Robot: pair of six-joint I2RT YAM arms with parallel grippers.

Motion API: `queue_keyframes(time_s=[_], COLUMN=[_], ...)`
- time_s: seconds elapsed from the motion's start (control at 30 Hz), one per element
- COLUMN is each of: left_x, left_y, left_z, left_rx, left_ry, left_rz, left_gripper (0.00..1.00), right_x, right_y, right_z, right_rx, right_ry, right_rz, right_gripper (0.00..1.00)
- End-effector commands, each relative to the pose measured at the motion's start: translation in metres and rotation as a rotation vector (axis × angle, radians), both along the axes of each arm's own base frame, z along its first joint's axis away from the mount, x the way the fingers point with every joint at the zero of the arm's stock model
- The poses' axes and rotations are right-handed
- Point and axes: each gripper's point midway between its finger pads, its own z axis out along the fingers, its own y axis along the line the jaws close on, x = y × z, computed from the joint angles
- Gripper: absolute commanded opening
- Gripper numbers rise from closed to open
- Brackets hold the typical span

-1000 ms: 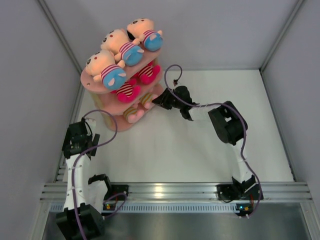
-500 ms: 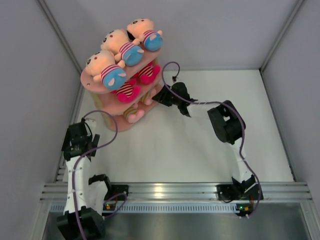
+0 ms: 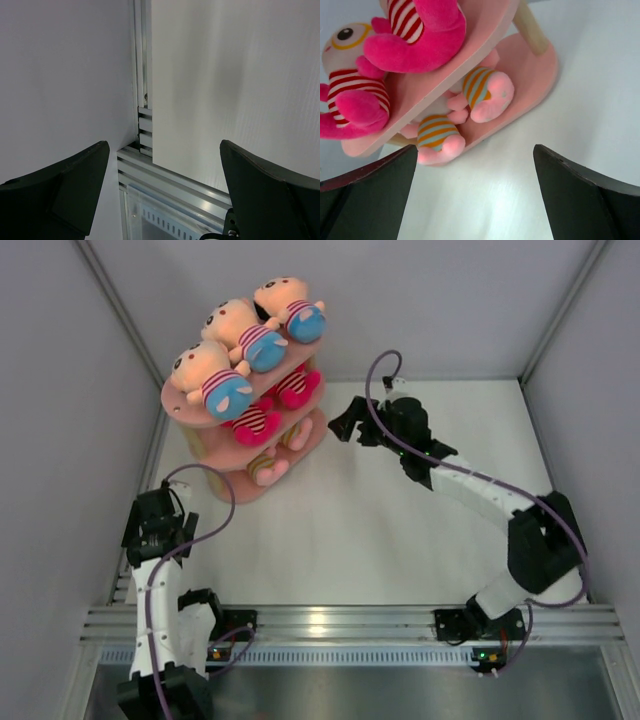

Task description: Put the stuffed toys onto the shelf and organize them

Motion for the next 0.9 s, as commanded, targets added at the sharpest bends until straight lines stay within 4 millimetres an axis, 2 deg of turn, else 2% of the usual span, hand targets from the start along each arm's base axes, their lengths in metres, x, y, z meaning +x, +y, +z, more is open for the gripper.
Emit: queue_keyframes(time_s=[0.0,0.03,0.07,0.1,0.13,0.17,0.2,0.27,0.3,0.33,0.4,0.47,0.5,0.53,0.67,0.87], left_x=[-0.012,-0.012,-0.013,-0.015,-0.015,-0.015,-0.014,-0.009,-0.007,-0.004,0.006,0.013,0.022,0.026,0.049,0.052], left_y=[0.001,0.001,0.001,0.001,0.002,0.001,0.000,0.000,-0.001,-0.001,0.001,-0.004,-0.006,-0.008,-0.035,-0.043], left_z=[-0.004,-0.005,-0.006,-0.007,-0.007,-0.009,-0.009,-0.008,-0.007,-0.007,0.007,0.009,0.020,0.022,0.039,0.060], left_rx=[0.005,-0.003,-0.005,-0.004,-0.009,-0.016,-0.027,-0.042,-0.055,-0.066,-0.084,-0.129,-0.150,-0.172,-0.303,-0.309], left_ry=[0.024,0.019,0.019,0.021,0.015,0.019,0.012,0.016,0.010,0.021,-0.027,-0.020,-0.062,-0.071,-0.157,-0.242], left_rz=[0.036,0.047,0.056,0.067,0.084,0.090,0.098,0.102,0.111,0.119,0.160,0.164,0.163,0.159,0.026,-0.030], left_gripper=[0.99,0.99,0.99,0.99,0.99,0.98,0.99,0.98,0.99,0.99,0.99,0.99,0.99,0.99,0.98,0.99], right_x=[-0.017,-0.026,-0.040,-0.042,-0.051,-0.064,-0.068,-0.079,-0.084,-0.088,-0.099,-0.105,-0.109,-0.111,-0.120,-0.118], right_y=[-0.076,-0.096,-0.116,-0.143,-0.162,-0.182,-0.209,-0.245,-0.266,-0.277,-0.306,-0.318,-0.320,-0.321,-0.322,-0.315], right_z=[-0.003,-0.021,-0.018,-0.023,-0.037,-0.034,-0.045,-0.045,-0.054,-0.056,-0.063,-0.061,-0.066,-0.067,-0.070,-0.071], right_rx=[-0.230,-0.296,-0.333,-0.382,-0.434,-0.460,-0.508,-0.547,-0.558,-0.561,-0.573,-0.579,-0.593,-0.598,-0.588,-0.557], right_ry=[-0.028,0.003,0.014,0.028,0.053,0.065,0.091,0.105,0.140,0.158,0.206,0.199,0.199,0.192,0.174,0.142], right_rz=[-0.173,-0.200,-0.233,-0.310,-0.345,-0.389,-0.474,-0.585,-0.644,-0.681,-0.769,-0.811,-0.806,-0.803,-0.804,-0.770], right_gripper=[0.99,0.99,0.99,0.99,0.99,0.99,1.00,0.99,0.99,0.99,0.99,1.00,0.99,0.99,1.00,0.99])
